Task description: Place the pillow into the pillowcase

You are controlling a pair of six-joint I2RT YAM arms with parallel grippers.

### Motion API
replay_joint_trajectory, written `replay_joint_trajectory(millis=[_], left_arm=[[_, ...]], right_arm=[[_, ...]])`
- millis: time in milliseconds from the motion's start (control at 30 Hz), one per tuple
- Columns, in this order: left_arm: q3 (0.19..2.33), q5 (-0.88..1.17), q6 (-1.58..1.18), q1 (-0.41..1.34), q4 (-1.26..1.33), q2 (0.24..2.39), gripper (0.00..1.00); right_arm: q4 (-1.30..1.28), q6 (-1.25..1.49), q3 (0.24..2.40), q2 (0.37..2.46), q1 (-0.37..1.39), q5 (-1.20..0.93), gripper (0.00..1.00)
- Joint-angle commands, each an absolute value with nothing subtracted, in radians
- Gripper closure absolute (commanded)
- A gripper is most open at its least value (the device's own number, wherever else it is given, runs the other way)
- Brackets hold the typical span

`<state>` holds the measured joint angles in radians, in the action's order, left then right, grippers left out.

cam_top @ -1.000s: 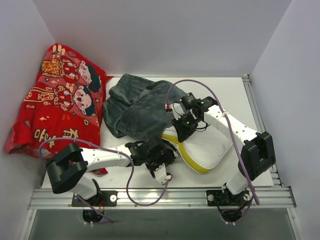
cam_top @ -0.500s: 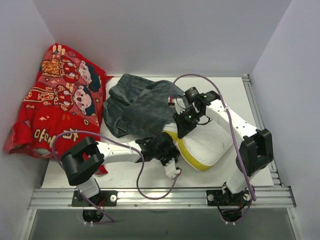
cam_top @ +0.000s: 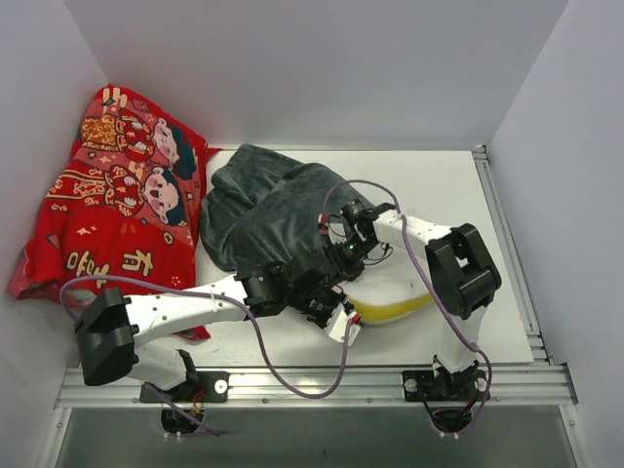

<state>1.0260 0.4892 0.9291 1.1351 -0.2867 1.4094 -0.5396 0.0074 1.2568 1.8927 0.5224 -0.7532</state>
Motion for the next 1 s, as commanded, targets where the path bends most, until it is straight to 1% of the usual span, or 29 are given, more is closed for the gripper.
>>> replay_joint_trajectory(millis=[0,33,67,100,133,200,300,333,400,433,467,500,533,600,700,767,800,900,933,967], left_arm=[[1.029,0.582,0.772,1.157,-0.212,1.266,0.67],[1.028,0.568,0.737,1.152,-0.231,1.250,0.60],[1.029,0.543,0.692,1.140,-0.251,1.221,0.54],[1.038,0.519,0.589,1.125,-0.259,1.207,0.52],[1.051,0.505,0.543,1.105,-0.299,1.194,0.52],[1.083,0.494,0.403,1.014,-0.337,1.190,0.49],[1.146,0.375,0.272,0.931,-0.414,1.239,0.47],[1.190,0.294,0.259,0.924,-0.463,1.297,0.47],[1.239,0.211,0.227,0.917,-0.500,1.373,0.46],[1.306,0.181,0.215,0.913,-0.527,1.455,0.45],[1.336,0.128,0.207,0.911,-0.541,1.497,0.43],[1.374,0.115,0.201,0.911,-0.554,1.538,0.42],[1.434,0.103,0.199,0.911,-0.575,1.611,0.39],[1.497,0.049,0.206,0.916,-0.590,1.679,0.37],[1.574,0.009,0.224,0.916,-0.621,1.787,0.36],[1.598,0.008,0.238,0.917,-0.641,1.854,0.37],[1.615,-0.030,0.245,0.916,-0.649,1.873,0.38],[1.637,-0.041,0.261,0.913,-0.678,1.936,0.48],[1.643,-0.034,0.265,0.911,-0.692,1.956,0.55],[1.647,-0.025,0.265,0.910,-0.698,1.963,0.72]], right_arm=[[-0.411,0.060,1.125,1.838,0.537,-0.761,0.94],[-0.410,0.066,1.108,1.819,0.540,-0.768,0.86],[-0.414,0.069,1.094,1.798,0.540,-0.778,0.77],[-0.434,0.069,1.092,1.742,0.535,-0.791,0.51],[-0.451,0.064,1.097,1.706,0.529,-0.793,0.45],[-0.520,0.055,1.133,1.601,0.509,-0.796,0.36],[-0.603,0.037,1.164,1.471,0.408,-0.822,0.36],[-0.615,0.035,1.158,1.442,0.329,-0.806,0.36],[-0.658,0.012,1.135,1.385,0.247,-0.775,0.32],[-0.673,0.006,1.126,1.376,0.176,-0.715,0.28],[-0.689,0.008,1.117,1.373,0.135,-0.677,0.24],[-0.721,-0.029,1.100,1.379,0.102,-0.651,0.23],[-0.736,-0.037,1.095,1.387,0.027,-0.599,0.23],[-0.777,-0.058,1.088,1.422,-0.038,-0.546,0.22],[-0.828,-0.077,1.088,1.483,-0.144,-0.456,0.19],[-0.844,-0.092,1.089,1.529,-0.179,-0.433,0.18],[-0.850,-0.094,1.088,1.542,-0.207,-0.427,0.18],[-0.857,-0.113,1.081,1.591,-0.210,-0.454,0.19],[-0.861,-0.124,1.080,1.604,-0.207,-0.480,0.21],[-0.861,-0.124,1.078,1.635,-0.206,-0.503,0.25]])
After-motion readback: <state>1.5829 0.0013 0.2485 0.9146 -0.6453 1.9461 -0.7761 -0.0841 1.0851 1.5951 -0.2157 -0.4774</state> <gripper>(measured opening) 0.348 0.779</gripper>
